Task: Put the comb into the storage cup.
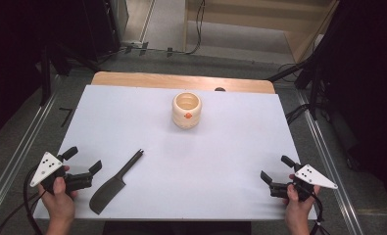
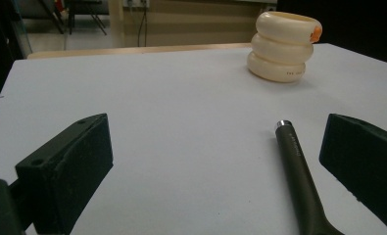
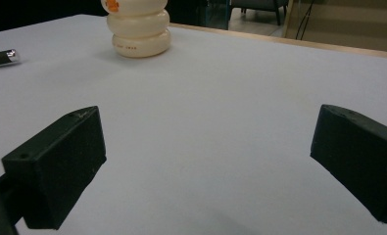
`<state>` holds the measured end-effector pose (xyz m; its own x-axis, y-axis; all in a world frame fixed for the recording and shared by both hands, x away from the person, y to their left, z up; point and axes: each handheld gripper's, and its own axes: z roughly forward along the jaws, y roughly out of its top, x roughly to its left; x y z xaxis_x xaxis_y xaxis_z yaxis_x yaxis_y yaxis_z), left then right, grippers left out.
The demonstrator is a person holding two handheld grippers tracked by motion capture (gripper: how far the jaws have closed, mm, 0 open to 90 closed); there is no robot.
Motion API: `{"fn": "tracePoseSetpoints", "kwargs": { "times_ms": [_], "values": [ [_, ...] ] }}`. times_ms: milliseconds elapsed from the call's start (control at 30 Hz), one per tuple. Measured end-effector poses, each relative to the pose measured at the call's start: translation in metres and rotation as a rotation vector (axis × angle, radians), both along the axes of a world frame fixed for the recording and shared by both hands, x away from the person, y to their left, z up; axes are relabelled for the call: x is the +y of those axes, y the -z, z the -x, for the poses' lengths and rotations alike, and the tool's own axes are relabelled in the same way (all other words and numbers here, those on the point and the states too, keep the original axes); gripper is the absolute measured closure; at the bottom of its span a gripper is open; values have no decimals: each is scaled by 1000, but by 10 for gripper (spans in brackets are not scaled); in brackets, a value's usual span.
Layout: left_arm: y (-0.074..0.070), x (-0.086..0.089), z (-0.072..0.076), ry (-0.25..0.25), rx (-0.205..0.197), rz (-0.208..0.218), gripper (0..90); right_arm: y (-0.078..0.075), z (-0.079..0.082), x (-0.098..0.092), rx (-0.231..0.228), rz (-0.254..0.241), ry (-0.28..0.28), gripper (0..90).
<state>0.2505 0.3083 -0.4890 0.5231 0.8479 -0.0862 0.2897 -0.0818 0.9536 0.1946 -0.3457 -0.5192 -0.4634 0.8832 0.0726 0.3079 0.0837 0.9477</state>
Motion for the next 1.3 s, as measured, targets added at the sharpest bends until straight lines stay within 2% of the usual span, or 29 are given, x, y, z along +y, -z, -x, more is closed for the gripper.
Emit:
{"fn": "tracePoseSetpoints", "kwargs": {
  "times_ms": [33, 67, 133, 167, 333, 600, 833, 867, 900, 933, 967, 1000, 1067, 1100, 1133, 1200, 1233, 1267, 1300],
  "values": [
    [0, 0, 0, 0, 0, 0, 0, 0, 0, 0, -1, 0, -1, 0],
    [-1, 0, -1, 13, 7, 25, 0, 0, 0, 0, -1, 1, -1, 0],
    [-2, 0, -1, 13, 6, 19, 0, 0, 0, 1, -2, 1, -4, 0],
    [-5, -1, -2, 29, 1, 8, 0, 0, 0, 1, -3, 1, -5, 0],
    [-12, -1, -2, 47, -4, 31, 0, 0, 0, 1, -3, 2, -6, 0],
    [-25, -7, -1, 53, 17, 10, 0, 0, 0, 1, -2, 2, -6, 0],
    [-34, -18, -2, 117, 42, -1, 0, 0, 0, 1, 1, 7, -8, 0],
    [-35, -19, -2, 119, 45, -8, 20, 0, 0, 1, 3, 7, -9, 0],
    [-38, -24, -5, 112, 61, -8, 93, 0, 0, 1, 5, 7, -8, 0],
    [-38, -24, -5, 112, 61, -8, 129, 0, 0, 1, 5, 7, -8, 0],
    [-39, -26, -6, 103, 73, 2, 129, 0, 0, 1, 6, 6, -8, 0],
    [-41, -30, -10, 76, 101, -6, 202, 0, 0, 1, 6, 6, -6, 0],
    [-41, -33, -12, 64, 107, -11, 303, 0, 0, 1, 6, 7, -6, 0],
    [-41, -35, -14, 61, 116, -20, 303, 0, 0, 1, 6, 7, -6, 0],
    [-41, -38, -17, 60, 126, -30, 410, 0, 0, 2, 8, 6, -6, 0],
    [-39, -45, -22, 77, 159, -51, 491, 0, 0, 2, 7, 8, -8, 0],
    [-39, -45, -22, 77, 159, -51, 536, 0, 0, 2, 9, 7, -7, 0],
    [-38, -48, -24, 76, 167, -68, 594, 0, 0, 2, 9, 8, -8, 0],
    [-37, -53, -28, 102, 198, -86, 658, 0, 0, 2, 9, 8, -9, 0]
  ]
}}
